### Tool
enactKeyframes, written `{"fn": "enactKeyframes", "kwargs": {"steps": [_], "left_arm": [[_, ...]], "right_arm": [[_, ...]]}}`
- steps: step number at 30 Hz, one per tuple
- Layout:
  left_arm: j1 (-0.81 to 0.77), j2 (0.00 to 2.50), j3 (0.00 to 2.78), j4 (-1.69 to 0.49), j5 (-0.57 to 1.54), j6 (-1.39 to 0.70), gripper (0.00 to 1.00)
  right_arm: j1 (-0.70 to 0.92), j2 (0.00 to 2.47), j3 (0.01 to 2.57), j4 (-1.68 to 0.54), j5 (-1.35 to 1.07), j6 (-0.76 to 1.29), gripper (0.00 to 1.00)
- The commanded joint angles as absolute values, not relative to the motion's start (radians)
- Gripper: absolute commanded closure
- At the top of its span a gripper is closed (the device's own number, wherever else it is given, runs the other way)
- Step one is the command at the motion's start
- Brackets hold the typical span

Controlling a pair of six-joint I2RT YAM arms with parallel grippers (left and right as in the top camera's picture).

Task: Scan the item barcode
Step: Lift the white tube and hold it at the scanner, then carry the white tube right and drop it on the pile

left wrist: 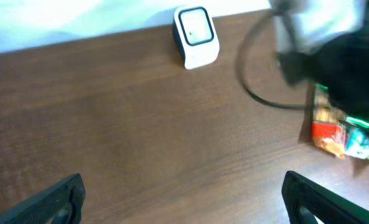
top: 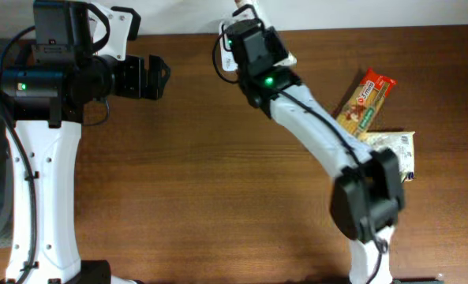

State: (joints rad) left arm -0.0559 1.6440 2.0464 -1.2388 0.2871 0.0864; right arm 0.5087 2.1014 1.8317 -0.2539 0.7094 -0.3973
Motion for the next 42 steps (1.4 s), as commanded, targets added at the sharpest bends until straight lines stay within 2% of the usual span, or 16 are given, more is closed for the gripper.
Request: {"fn": "enactKeyframes", "kwargs": {"steps": [1,3,6,21,25,29,33,35,37,42], "left_arm": [[-0.051,1.639,2.051,-1.237,0.291,0.103,0.01],[-0.051,1.639,2.051,-1.237,0.291,0.103,0.01],[-0.051,1.639,2.051,-1.237,0.291,0.103,0.01],[-0.052,1.639,2.051,-1.237,0.291,0.103,0.01],[-0.051,1.639,2.051,-1.237,0.291,0.103,0.01],[-0.051,1.639,2.051,-1.237,0.291,0.103,0.01],[-0.051,1.639,2.051,-1.237,0.291,0.103,0.01],[-0.051,1.639,2.051,-1.237,0.291,0.103,0.01],[-0.051,1.639,2.051,-1.237,0.291,0.103,0.01],[-0.051,1.639,2.051,-1.237,0.291,0.103,0.01]], "right_arm": [[0.510,2.234,1.853,-0.037,0.934,-0.776,0.96],[0.510,2.341,1.853,0.176,0.936,-0.850,0.96],[0.496,2.448,1.853,0.380,0.933,-1.046,0.96],[0.457,2.510,1.854,0.514,0.678,-1.070,0.96],[0.456,2.510,1.853,0.513,0.697,-1.071,0.96],[0.456,2.507,1.853,0.514,0.749,-1.156,0.96],[0.457,2.429,1.853,0.512,0.791,-1.147,0.96],[0.460,2.346,1.853,0.429,0.800,-1.103,0.96],[0.459,2.234,1.853,0.178,0.752,-0.980,0.96],[0.456,1.893,1.853,-0.448,0.379,-0.421,0.96]]}}
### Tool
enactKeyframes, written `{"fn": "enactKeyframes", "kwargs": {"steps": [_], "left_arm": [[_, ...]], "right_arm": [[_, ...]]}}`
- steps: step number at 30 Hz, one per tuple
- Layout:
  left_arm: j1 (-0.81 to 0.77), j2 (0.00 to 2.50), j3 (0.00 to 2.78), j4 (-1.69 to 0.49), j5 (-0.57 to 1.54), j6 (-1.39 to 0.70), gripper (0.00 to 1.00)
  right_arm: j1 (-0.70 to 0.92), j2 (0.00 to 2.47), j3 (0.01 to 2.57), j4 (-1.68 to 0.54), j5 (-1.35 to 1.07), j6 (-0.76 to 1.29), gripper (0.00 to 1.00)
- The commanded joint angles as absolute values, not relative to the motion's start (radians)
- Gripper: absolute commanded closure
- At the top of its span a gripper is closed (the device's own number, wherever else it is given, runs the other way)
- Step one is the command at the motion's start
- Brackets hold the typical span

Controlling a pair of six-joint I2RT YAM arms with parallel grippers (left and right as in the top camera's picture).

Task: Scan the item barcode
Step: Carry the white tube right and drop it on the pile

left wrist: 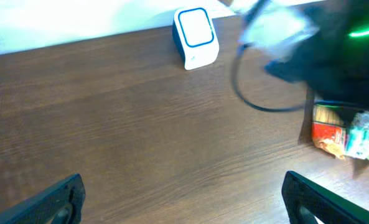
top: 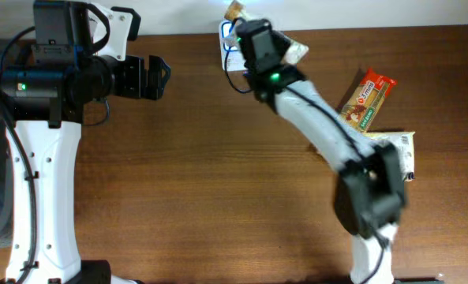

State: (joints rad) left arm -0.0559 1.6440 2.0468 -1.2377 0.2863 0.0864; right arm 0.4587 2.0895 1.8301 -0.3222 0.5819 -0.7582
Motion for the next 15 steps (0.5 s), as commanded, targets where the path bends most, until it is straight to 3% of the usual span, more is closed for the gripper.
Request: {"fn": "enactKeyframes", "kwargs": {"steps": [1,5,9,13,15], "left_arm": [[-0.051,1.639,2.051,-1.237,0.291,0.103,0.01],[-0.051,1.639,2.051,-1.237,0.291,0.103,0.01],[-0.051,1.639,2.051,-1.237,0.291,0.103,0.01],[-0.051,1.639,2.051,-1.237,0.291,0.103,0.01],[-0.051,1.639,2.051,-1.237,0.291,0.103,0.01]], "right_arm": [[0.456,1.840,1.853,-0.545,0.293,-0.339,0.96],[0.454,1.686,1.853,-0.907,0.209,-0.161,0.96],[0.308,1.655,1.847,-1.228,0.213,0.259,0.96],[0.096,1.712,1.742,-1.335,0.213,0.515,0.96],[-0.021,1.755,1.576,-1.213,0.204,0.533,0.96]]}}
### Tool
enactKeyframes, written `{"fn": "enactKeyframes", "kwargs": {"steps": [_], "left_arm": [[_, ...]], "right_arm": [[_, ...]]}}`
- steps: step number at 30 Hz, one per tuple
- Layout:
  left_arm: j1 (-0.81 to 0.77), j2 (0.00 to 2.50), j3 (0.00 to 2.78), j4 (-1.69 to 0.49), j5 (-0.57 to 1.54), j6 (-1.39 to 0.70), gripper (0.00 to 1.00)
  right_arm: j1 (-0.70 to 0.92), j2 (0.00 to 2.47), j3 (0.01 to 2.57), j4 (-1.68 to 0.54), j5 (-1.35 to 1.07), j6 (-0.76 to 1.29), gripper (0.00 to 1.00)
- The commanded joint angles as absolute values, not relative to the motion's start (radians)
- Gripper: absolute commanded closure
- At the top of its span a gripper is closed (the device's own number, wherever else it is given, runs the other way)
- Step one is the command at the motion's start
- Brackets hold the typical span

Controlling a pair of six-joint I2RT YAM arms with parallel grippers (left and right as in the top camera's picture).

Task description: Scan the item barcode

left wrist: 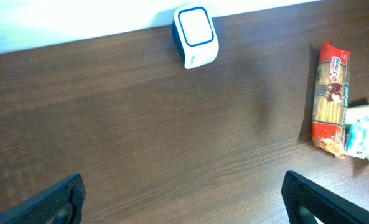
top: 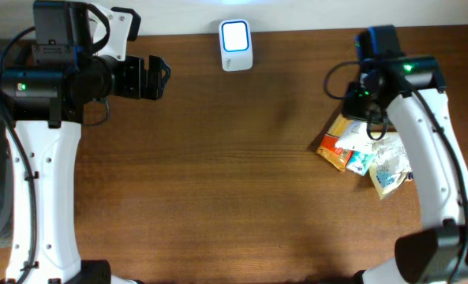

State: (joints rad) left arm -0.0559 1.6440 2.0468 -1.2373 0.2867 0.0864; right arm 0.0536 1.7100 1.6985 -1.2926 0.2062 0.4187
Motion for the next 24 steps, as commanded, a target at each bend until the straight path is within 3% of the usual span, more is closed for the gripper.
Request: {"fn": "enactKeyframes", "kwargs": {"steps": [1,2,3,4,6,12,13,17,20,24], "left_arm": [[-0.051,1.639,2.051,-1.237,0.291,0.103,0.01],[-0.051,1.639,2.051,-1.237,0.291,0.103,0.01],[-0.051,1.639,2.051,-1.237,0.291,0.103,0.01],[-0.051,1.639,2.051,-1.237,0.291,0.103,0.01],[-0.051,1.639,2.051,-1.237,0.291,0.103,0.01],[-0.051,1.639,2.051,-1.237,0.291,0.103,0.01],[-0.051,1.639,2.051,-1.237,0.291,0.103,0.01],[-0.051,1.639,2.051,-1.237,0.291,0.103,0.01],[-0.051,1.639,2.051,-1.237,0.291,0.103,0.01],[-0.051,1.639,2.051,-1.237,0.291,0.103,0.01]], "right_arm": [[-0.050,1.766,1.514,-1.142,0.181,0.533,0.96],[-0.072,1.772,1.456,-1.075,0.167,0.533,0.77],[-0.088,1.774,1.421,-1.034,0.167,0.533,0.50],[-0.100,1.774,1.414,-1.022,0.168,0.533,0.33],[-0.121,1.768,1.436,-1.026,0.154,0.522,0.25],[-0.075,1.592,1.819,-1.334,-0.186,0.263,0.23],[-0.049,1.540,1.904,-1.399,-0.259,0.263,0.01],[-0.027,1.403,1.971,-1.464,-0.272,0.213,0.01],[-0.027,1.289,1.971,-1.573,-0.096,0.213,0.01],[-0.027,1.108,1.956,-1.554,0.039,0.186,0.01]]}}
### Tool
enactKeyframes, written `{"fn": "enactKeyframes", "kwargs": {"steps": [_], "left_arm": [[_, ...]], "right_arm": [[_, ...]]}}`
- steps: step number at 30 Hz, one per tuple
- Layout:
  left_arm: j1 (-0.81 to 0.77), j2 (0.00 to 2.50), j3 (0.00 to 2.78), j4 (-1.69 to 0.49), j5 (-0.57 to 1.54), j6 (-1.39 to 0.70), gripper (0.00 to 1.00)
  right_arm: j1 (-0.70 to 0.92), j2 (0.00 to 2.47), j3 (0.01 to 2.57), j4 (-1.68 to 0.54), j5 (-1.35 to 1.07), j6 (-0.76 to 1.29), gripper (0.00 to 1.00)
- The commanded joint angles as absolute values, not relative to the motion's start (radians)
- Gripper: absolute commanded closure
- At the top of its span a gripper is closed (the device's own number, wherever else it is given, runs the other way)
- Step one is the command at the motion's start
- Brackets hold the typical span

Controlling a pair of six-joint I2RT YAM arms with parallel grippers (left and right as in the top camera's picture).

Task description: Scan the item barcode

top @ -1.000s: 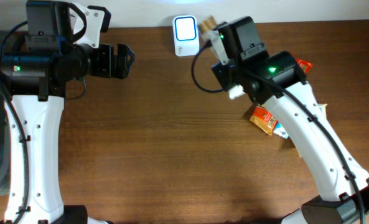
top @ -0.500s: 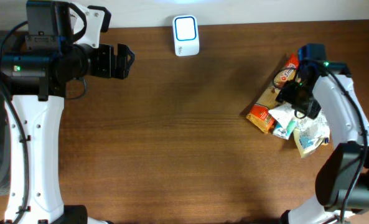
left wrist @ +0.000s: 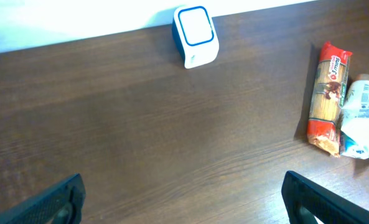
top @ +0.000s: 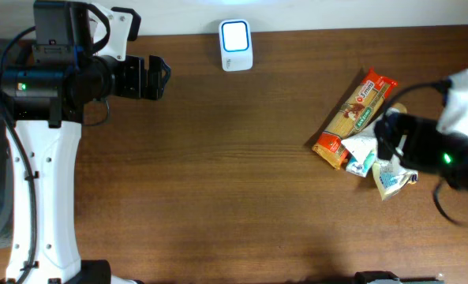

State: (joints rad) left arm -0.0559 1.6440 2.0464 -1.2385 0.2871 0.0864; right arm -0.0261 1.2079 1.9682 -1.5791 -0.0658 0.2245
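The white, blue-rimmed scanner [top: 236, 45] stands at the table's far edge and also shows as the scanner [left wrist: 196, 45] in the left wrist view. An orange pasta packet [top: 353, 118] lies at the right, with a small white tube [top: 362, 156] and a pale bag [top: 393, 175] against its near end. My right gripper [top: 391, 136] hovers by this pile, blurred, so its jaws cannot be read. My left gripper [left wrist: 184, 202] stands open above bare wood at the left, holding nothing.
The table [top: 218, 173] is dark brown wood with a white wall along its far edge. The left arm's white column [top: 40, 197] runs down the left side. A black cable [top: 454, 213] trails from the right arm at the right edge.
The right arm has pulled back from above the pile to the table's right edge. The pasta packet now lies further up and more slanted, with the tube and bag uncovered beside it.
The right arm first reached across to the scanner, then held a pale packet right at its face. After that it was back above the items at the right, and now it sits low at the right edge. The left arm never moved.
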Motion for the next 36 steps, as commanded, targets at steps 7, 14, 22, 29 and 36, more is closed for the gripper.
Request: {"fn": "enactKeyframes", "kwargs": {"steps": [7,14,22,29,36], "left_arm": [[-0.051,1.639,2.051,-1.237,0.291,0.103,0.01],[-0.051,1.639,2.051,-1.237,0.291,0.103,0.01],[-0.051,1.639,2.051,-1.237,0.291,0.103,0.01],[-0.051,1.639,2.051,-1.237,0.291,0.103,0.01],[-0.051,1.639,2.051,-1.237,0.291,0.103,0.01]], "right_arm": [[-0.027,0.593,1.096,-0.673,0.030,0.083,0.01],[-0.028,0.144,0.213,0.028,0.012,0.082,0.01],[-0.028,0.003,0.006,-0.079,0.009,0.083,0.01],[-0.028,0.004,0.006,-0.080,0.012,0.083,0.01],[-0.028,0.004,0.006,-0.080,0.012,0.083,0.01]]}}
